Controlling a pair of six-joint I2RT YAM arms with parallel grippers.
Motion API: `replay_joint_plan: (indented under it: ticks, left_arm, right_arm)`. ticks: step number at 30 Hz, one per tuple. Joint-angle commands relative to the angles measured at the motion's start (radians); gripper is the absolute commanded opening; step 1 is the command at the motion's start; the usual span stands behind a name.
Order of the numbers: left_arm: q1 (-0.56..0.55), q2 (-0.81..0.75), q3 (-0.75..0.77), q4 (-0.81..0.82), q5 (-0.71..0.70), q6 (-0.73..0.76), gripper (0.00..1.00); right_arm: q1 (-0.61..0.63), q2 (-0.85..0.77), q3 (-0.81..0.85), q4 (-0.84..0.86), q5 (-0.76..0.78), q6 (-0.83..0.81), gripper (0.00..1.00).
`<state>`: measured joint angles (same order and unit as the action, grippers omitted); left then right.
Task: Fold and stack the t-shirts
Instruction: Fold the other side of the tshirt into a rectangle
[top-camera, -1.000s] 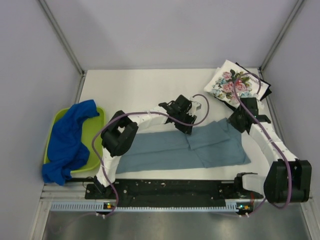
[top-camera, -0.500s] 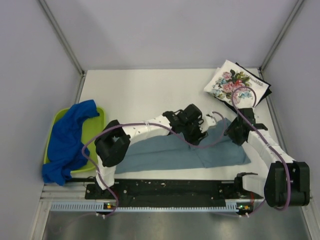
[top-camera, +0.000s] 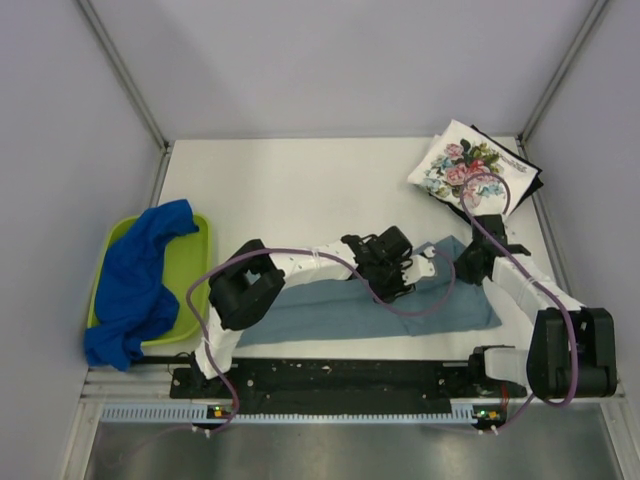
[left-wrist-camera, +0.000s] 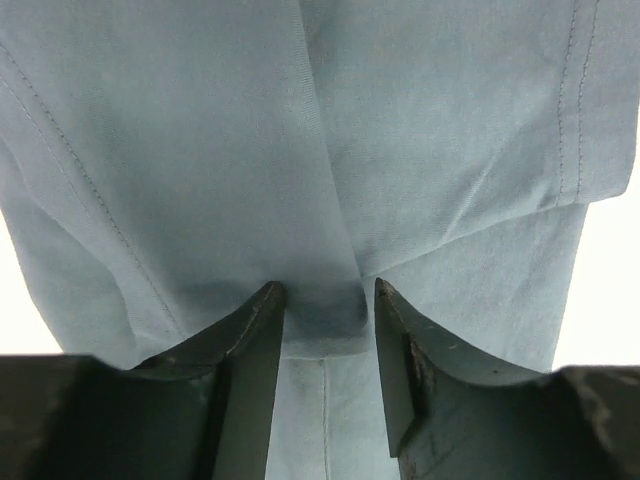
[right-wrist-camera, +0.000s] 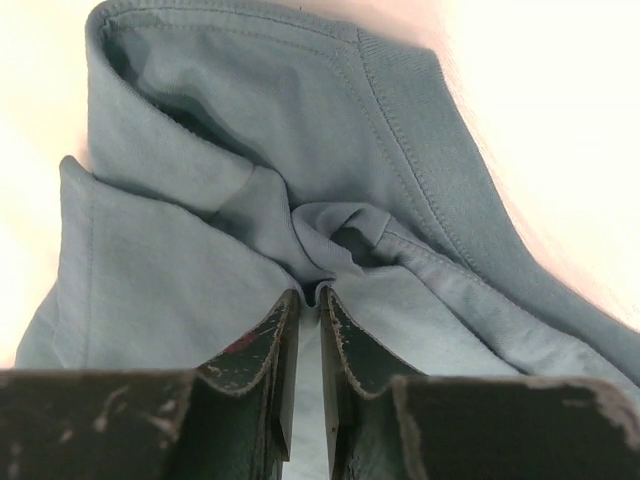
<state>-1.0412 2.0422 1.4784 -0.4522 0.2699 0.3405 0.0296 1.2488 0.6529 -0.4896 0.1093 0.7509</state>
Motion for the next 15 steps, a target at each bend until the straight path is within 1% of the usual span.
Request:
replay_joint_plan:
  ticks: [1, 3, 4, 8, 12, 15]
  left_arm:
    - [-0.005, 0.006, 0.025, -0.006, -0.034, 0.025, 0.35]
    - [-0.003, 0.006, 0.040, -0.032, -0.037, 0.023, 0.09]
    - [-0.005, 0.001, 0.051, -0.051, -0.029, 0.025, 0.00]
    - [-0.002, -0.037, 0.065, -0.069, -0.009, 0.043, 0.00]
    - [0.010, -0.066, 0.071, -0.071, -0.012, 0.057, 0.00]
    - [0.023, -0.086, 0.068, -0.078, 0.012, 0.068, 0.00]
  right_arm:
    - [-0.003, -0.015, 0.007, 0.033, 0.036, -0.013, 0.09]
    - [-0.002, -0.029, 0.005, 0.031, 0.033, -0.019, 0.01]
    - [-0.003, -0.037, 0.008, 0.026, 0.030, -0.025, 0.00]
    - [-0.003, -0.104, 0.040, -0.015, 0.042, -0.056, 0.00]
    - [-0.003, -0.198, 0.094, -0.104, 0.055, -0.103, 0.00]
    - [-0.003, -0.250, 0.097, -0.158, 0.024, -0.111, 0.00]
